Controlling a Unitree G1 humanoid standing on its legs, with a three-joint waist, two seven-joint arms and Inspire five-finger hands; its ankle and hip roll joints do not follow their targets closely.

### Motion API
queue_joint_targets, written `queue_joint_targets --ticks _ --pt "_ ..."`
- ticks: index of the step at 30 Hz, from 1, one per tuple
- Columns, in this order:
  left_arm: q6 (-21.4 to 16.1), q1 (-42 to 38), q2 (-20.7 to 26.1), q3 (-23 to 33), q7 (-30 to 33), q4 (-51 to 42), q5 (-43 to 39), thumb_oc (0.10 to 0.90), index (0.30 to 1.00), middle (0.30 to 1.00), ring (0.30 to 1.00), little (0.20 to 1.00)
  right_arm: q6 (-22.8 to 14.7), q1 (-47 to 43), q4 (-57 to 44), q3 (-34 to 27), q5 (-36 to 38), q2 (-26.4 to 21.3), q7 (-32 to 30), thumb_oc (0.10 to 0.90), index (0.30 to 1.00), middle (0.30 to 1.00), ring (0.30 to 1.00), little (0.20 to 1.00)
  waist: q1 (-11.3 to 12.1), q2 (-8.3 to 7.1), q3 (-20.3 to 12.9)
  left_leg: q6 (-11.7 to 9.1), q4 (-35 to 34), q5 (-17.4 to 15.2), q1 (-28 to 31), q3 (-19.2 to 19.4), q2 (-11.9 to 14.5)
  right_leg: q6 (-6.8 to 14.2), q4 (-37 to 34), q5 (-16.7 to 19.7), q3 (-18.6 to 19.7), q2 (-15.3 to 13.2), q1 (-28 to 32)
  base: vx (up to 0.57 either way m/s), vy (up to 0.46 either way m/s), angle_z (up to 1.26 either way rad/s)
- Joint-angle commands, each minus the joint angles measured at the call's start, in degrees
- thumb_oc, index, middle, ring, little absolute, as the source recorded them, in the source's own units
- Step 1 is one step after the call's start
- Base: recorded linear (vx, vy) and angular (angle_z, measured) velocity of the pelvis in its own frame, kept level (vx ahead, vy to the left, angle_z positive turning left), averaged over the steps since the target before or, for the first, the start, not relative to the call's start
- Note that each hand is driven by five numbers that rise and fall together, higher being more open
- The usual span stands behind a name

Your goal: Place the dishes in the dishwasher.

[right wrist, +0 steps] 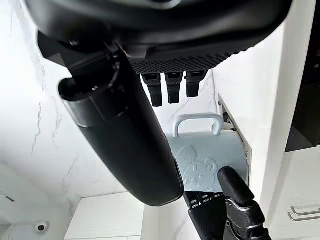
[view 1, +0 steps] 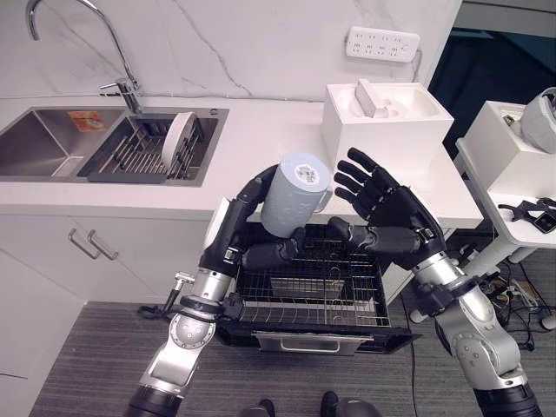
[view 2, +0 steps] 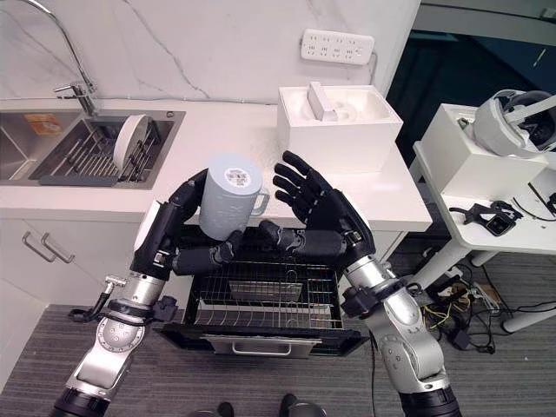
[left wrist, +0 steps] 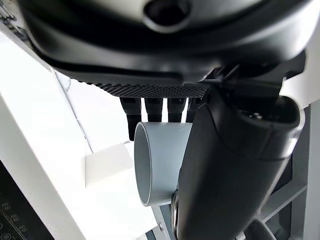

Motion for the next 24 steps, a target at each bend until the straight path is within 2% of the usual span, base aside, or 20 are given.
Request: queue_joint_targets --ticks 1,6,24 --pt "-8.5 -4.5 1.1 0.7 -0.5 -8.1 -3.3 0.400 0.300 0.300 0.300 0.300 -5.6 -6.0 -3.8 -2.5 -0.3 -0.8 0.9 0.800 0.900 0.900 0.900 0.900 0.6 -0.41 -3.5 -0.5 2.4 -10.1 3.6 2.8 3.3 5.2 -1.2 -8.6 1.5 -2.7 4.9 0.00 0.000 0.00" --pt "-7.9 -5.1 1.0 -0.9 -2.5 -8.8 -4.1 0.400 0.300 0.300 0.300 0.300 -4.8 -6.1 -2.9 -1.4 3.8 0.4 2.7 0.800 0.900 0.900 0.900 0.900 0.9 -0.51 -3.6 -0.4 2.4 -10.1 3.5 2.6 3.3 5.3 -1.2 -8.5 1.3 -2.8 5.0 0.00 0.000 0.00" --pt "-7.9 -6.0 0.6 -2.1 -4.0 -9.4 -5.7 0.400 0.300 0.300 0.300 0.300 -3.6 -6.6 -2.6 0.2 3.1 0.9 3.4 0.800 0.900 0.900 0.900 0.900 0.8 -0.63 -3.5 -0.2 2.4 -10.0 3.5 2.8 3.2 5.4 -1.2 -8.3 1.7 -2.8 4.8 0.00 0.000 0.00"
